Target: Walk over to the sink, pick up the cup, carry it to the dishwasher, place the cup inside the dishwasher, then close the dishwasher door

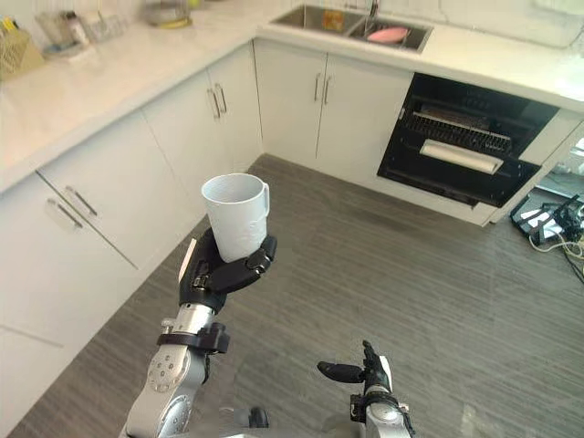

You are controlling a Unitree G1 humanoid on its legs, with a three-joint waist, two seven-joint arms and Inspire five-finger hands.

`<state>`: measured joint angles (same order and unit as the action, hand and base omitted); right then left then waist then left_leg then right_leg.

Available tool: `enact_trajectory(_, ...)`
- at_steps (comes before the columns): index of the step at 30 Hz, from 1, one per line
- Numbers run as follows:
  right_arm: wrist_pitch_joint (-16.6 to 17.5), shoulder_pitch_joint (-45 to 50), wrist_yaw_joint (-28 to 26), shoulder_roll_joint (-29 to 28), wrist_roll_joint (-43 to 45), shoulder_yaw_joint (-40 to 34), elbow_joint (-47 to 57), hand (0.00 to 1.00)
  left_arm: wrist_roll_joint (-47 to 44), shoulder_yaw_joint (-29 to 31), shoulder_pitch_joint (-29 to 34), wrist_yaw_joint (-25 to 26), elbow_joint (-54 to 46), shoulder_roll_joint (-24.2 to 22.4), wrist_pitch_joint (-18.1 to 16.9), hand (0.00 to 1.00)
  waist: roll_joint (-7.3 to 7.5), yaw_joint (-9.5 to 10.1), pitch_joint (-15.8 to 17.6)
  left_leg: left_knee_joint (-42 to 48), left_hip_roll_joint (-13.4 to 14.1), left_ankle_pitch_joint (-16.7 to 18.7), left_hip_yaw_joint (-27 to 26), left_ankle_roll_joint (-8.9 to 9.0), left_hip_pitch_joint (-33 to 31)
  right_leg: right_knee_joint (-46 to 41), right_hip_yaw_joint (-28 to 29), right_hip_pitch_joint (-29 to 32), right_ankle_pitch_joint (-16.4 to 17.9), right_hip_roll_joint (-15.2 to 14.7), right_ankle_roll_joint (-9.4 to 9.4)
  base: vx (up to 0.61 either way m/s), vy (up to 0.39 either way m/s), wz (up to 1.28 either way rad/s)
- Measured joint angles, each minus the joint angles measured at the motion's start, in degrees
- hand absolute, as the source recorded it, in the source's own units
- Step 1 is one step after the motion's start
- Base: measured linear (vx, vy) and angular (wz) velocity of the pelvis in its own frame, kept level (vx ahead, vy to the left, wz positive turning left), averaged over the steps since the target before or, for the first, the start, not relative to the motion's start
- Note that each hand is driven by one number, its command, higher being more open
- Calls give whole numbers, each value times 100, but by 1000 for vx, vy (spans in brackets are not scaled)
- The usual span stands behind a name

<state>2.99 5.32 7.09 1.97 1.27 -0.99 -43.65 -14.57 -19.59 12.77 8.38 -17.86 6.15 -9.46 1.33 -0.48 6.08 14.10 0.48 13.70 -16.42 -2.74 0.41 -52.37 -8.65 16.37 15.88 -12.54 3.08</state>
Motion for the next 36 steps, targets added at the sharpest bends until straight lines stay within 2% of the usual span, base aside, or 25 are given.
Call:
enact_trajectory(3, 5, -57, -32, -2, -53, 38, 25, 100, -3, -220, -38, -5, 2, -12, -20, 0, -36, -110, 21, -367, 68, 40, 2, 81, 566, 1321, -644, 527, 43, 337, -143, 533, -26, 6)
enact_trajectory(4, 3, -46, -33, -1, -54, 38, 23, 100, -3, -224, -38, -9, 9, -32, -20, 0, -40, -182, 23, -419, 122, 86, 21, 159, 726, 2033, -748, 636, -145, 526, -228, 414, -67, 14)
enact_trajectory(5, 3, -32, -35, -1, -63, 37, 24, 100, -3, -214, -41, -8, 10, -43, -20, 0, -35, -210, 19, -433, 148, 136, 27, 241, 801, 2435, -739, 659, -355, 627, -253, 554, -109, 23)
enact_trajectory(6, 2, 38, -30, 6, -84, 34, 24, 100, -2, -208, -42, -7, 25, -50, -22, 0, 75, -223, -36, -442, 111, 267, 69, 442, 955, 3082, -650, 660, -912, 741, -355, 629, -156, 39)
enact_trajectory(7, -5, 174, -20, 70, -85, 25, 27, 100, 0, -230, -55, -14, 177, -120, -21, 0, 25, -254, -62, -414, 185, 417, 212, 576, 1232, 2847, -588, 550, -1426, 770, -642, 644, -169, 33)
enact_trajectory(8, -38, 208, -14, 119, -85, 24, 28, 100, -2, -231, -37, -14, 258, -194, 19, 0, -140, -236, -71, -338, 343, 461, 230, 637, 1298, 2713, -697, 492, -1304, 856, -648, 756, -238, 43)
enact_trajectory(9, -86, 266, -13, 209, -84, 22, 134, 100, 0, -208, -50, -13, 368, -305, 55, 0, -263, -269, -54, 406, 586, 481, 280, 729, 1131, 2572, -857, 263, -954, 935, -741, 477, -157, 24)
enact_trajectory(10, -92, 318, -19, 217, -85, 24, 211, 100, 0, -186, -57, -12, 402, -351, 60, 0, -286, -256, -38, 875, 715, 422, 290, 825, 991, 2593, -894, 139, -887, 989, -782, 684, -266, 26)
enact_trajectory(11, -91, 426, -20, 200, -81, 41, 464, 100, 0, -133, -41, -13, 424, -436, 106, 0, -302, -201, -21, 2040, 977, 54, 401, 973, 625, 2816, -918, -250, -796, 1146, -829, 434, -180, 4)
enact_trajectory(13, -48, 555, 1, 151, -75, 136, 809, 100, -2, -73, 10, -18, 419, -528, 108, 0, -330, -139, 5, 3672, 1392, -169, 535, 1053, 86, 3326, -908, -978, -754, 1381, -850, 523, -177, -6)
enact_trajectory(14, 2, 613, 18, 143, -53, 136, 979, 100, -3, -53, 17, -49, 401, -541, 107, 0, -321, -69, 6, 4357, 1594, -114, 470, 960, -288, 3647, -858, -1367, -737, 1477, -862, 389, -107, -14)
enact_trajectory(16, 77, 601, 36, 156, -29, 123, 1082, 100, -3, -53, 52, -130, 280, -543, 102, 0, -299, 36, 4, 4579, 1726, 101, 393, 794, -909, 3971, -734, -1721, -650, 1525, -855, 299, -56, -23)
enact_trajectory(18, 89, 514, 50, 199, -21, 117, 1007, 100, -3, -50, 88, -165, 240, -533, 94, 0, -263, 126, 1, 3872, 1637, 295, 336, 519, -1358, 4160, -592, -1933, -553, 1484, -828, 281, 19, -29)
enact_trajectory(20, 100, 391, 43, 243, -18, 123, 586, 100, -3, 9, 190, -167, 247, -487, 93, 0, -215, 135, 17, 2019, 1069, 211, 507, 523, -1510, 4266, -363, -2192, -419, 1240, -628, 334, 131, -37)
enact_trajectory(21, 97, 390, 42, 256, -18, 123, 498, 100, -3, 23, 209, -168, 248, -488, 93, 0, -215, 140, 17, 1583, 920, 87, 617, 549, -1537, 4267, -298, -2240, -371, 1177, -569, 394, 208, -50)
enact_trajectory(22, 80, 390, 43, 281, -18, 123, 333, 100, 0, 57, 221, -163, 253, -490, 93, 0, -217, 163, 17, 770, 656, -257, 848, 581, -1578, 4267, -131, -2317, -271, 1085, -440, 434, 256, -70)
enact_trajectory(23, 40, 392, 45, 285, -18, 123, 210, 100, 0, 100, 226, -147, 261, -488, 94, 0, -215, 192, 8, 418, 518, -852, 995, 611, -1542, 4246, 81, -2375, -197, 1024, -250, 393, 249, -87)
enact_trajectory(24, 22, 397, 46, 287, -18, 124, 174, 100, 0, 104, 237, -132, 261, -487, 92, 0, -220, 230, -8, 407, 476, -1150, 1027, 575, -1470, 4233, 235, -2395, -143, 1003, -175, 446, 260, -93)
enact_trajectory(25, 3, 404, 53, 221, -20, 129, 153, 100, 0, 162, 209, -99, 269, -420, 95, 0, -112, 176, -83, 796, 400, -870, 861, 340, -1544, 4204, 427, -2433, -56, 815, -33, 488, 273, -74)
enact_trajectory(27, 1, 390, 55, 218, -20, 131, 167, 100, 0, 158, 189, -90, 269, -408, 99, 0, -30, 151, -74, 1223, 400, -463, 642, 225, -1599, 4058, 652, -2406, -3, 674, 76, 475, 279, -57)
enact_trajectory(29, 0, 372, 53, 212, -39, 121, 209, 100, 1, 75, 196, -70, 268, -314, 123, 0, -2, 138, -67, 1270, 347, -213, 435, 97, -1376, 3161, 855, -2069, 18, 564, 136, 399, 268, -53)
enact_trajectory(30, 0, 327, 44, 173, -42, 124, 212, 100, 2, 36, 192, -70, 266, -196, 124, 0, 24, 97, -57, 1000, 251, -116, 287, 20, -972, 1769, 929, -1522, -117, 393, 380, 373, 221, -36)
enact_trajectory(31, 0, 320, 38, 139, -44, 125, 210, 100, 5, 33, 194, -68, 267, -157, 126, 0, 37, 87, -51, 888, 213, -91, 231, -19, -786, 1235, 974, -1346, -176, 331, 446, 430, 206, -37)
enact_trajectory(32, 0, 317, 25, 49, -50, 131, 212, 100, 5, 33, 204, -27, 260, -126, 126, 0, 36, 86, -50, 648, 183, -46, 168, -58, -346, 419, 887, -1024, -135, 284, 375, 273, 89, -22)
enact_trajectory(36, 5, 291, 8, -190, -93, 161, 488, 100, 5, 23, 202, 60, 3, -105, 64, 0, 78, 90, -82, 101, 265, 97, 124, 139, 220, -34, 460, -246, 78, 300, 13, 288, 6, -13)
